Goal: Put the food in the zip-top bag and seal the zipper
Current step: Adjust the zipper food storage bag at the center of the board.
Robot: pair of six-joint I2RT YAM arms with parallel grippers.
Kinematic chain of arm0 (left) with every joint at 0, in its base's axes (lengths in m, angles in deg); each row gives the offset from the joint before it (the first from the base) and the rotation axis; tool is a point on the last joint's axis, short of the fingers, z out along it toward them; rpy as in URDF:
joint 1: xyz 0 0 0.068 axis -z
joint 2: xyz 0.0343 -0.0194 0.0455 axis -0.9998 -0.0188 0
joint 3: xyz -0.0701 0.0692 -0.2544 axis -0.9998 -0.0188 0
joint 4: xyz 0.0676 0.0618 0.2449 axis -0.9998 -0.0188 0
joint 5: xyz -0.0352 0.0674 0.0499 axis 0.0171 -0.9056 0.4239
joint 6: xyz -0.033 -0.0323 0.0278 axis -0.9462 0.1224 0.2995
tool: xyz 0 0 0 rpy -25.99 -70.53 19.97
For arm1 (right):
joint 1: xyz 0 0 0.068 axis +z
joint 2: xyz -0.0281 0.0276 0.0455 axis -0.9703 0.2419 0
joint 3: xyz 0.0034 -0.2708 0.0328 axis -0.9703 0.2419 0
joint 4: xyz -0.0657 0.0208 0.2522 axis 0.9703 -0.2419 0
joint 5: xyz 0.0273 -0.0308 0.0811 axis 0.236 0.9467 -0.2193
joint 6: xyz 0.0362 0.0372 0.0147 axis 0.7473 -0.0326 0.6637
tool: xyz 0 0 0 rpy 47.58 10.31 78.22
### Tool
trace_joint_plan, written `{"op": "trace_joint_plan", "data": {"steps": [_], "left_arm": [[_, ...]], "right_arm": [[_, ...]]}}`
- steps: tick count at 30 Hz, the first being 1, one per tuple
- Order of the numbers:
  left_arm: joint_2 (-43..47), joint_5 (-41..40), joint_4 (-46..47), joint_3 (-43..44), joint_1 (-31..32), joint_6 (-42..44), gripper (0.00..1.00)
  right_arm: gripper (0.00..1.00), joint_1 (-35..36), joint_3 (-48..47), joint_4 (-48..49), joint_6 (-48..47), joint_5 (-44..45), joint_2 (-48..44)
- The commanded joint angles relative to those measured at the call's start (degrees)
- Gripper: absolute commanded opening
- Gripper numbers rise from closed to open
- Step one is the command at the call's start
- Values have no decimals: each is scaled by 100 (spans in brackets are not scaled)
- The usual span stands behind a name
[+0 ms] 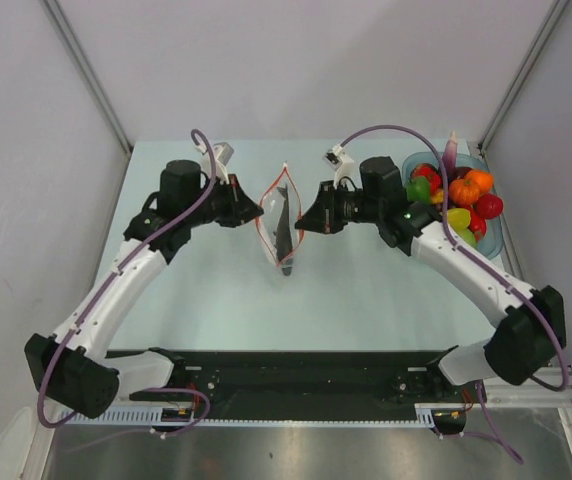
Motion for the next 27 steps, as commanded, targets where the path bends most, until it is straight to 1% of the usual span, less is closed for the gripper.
{"op": "trace_joint_plan", "data": {"steps": [1, 4, 6, 7, 8, 9, 10, 11, 12, 13, 14, 15, 16, 17, 18, 19, 20, 21, 22, 23, 25, 26, 27], "left_arm": [[226, -168, -2080, 984, 59, 1483, 0], [243, -81, -2418, 1075, 94, 1720, 0], [252, -203, -2332, 883, 112, 1756, 0], [218, -248, -2253, 664, 112, 1739, 0], [139, -231, -2295, 653, 103, 1721, 0], [-97, -144, -2435, 740, 103, 1756, 0], [-195, -12, -2584, 1176, 77, 1799, 0], [-196, 137, -2638, 1415, 59, 1835, 0], [-39, 147, -2569, 1618, 59, 1870, 0], [67, 52, -2499, 1837, 68, 1922, 0], [172, -80, -2376, 1787, 76, 1949, 0], [321, -246, -2175, 1622, 103, 2028, 0], [288, -718, -2190, 1141, 225, 2368, 0], [157, -932, -2329, 1006, 252, 2484, 0], [-10, -881, -2775, 979, 252, 2572, 0], [-264, -324, -2927, 1135, 183, 2626, 0], [-257, -58, -2981, 1206, 147, 2617, 0], [-188, 119, -2903, 1216, 138, 2504, 0], [100, 234, -2485, 1050, 147, 2181, 0], [216, 357, -2237, 909, 147, 2030, 0], [331, 393, -1780, 567, 155, 1723, 0], [244, 472, -1690, 496, 156, 1643, 0], [139, 490, -1620, 425, 156, 1546, 0]], "right_arm": [[0, 135, -285, -297, -45, -276, -415], [0, 100, -329, -607, -194, -268, -222], [0, 3, -338, -599, -256, -118, -99], [0, -41, -355, -582, -395, -109, 146], [0, -145, -416, -677, -475, -126, 279], [0, -234, -826, -1035, -441, -309, 463], [0, -295, -1134, -1247, -189, -607, 691], [0, -305, -1433, -1450, -99, -906, 693], [0, -279, -1706, -1686, -150, -874, 632], [0, -252, -1978, -1811, -499, -726, 405], [0, -217, -1972, -1916, -729, -420, 316], [0, -226, -1859, -2065, -966, -312, 272], [0, -243, -1493, -2110, -1447, -33, 332], [0, -287, -1332, -2137, -1591, -30, 428], [0, -400, -1287, -2207, -1688, -152, 586], [0, -445, -1304, -2216, -1654, -353, 718], [0, -471, -1435, -2225, -1419, -782, 815], [0, -472, -1488, -2164, -1329, -890, 807], [0, -454, -1480, -2137, -1285, -900, 764], [0, -454, -1437, -2128, -1293, -770, 746], [0, -559, -1366, -2163, -1538, -602, 850], [0, -629, -1357, -2233, -1670, -566, 956], [0, -717, -1357, -2356, -1976, -662, 1261]]}}
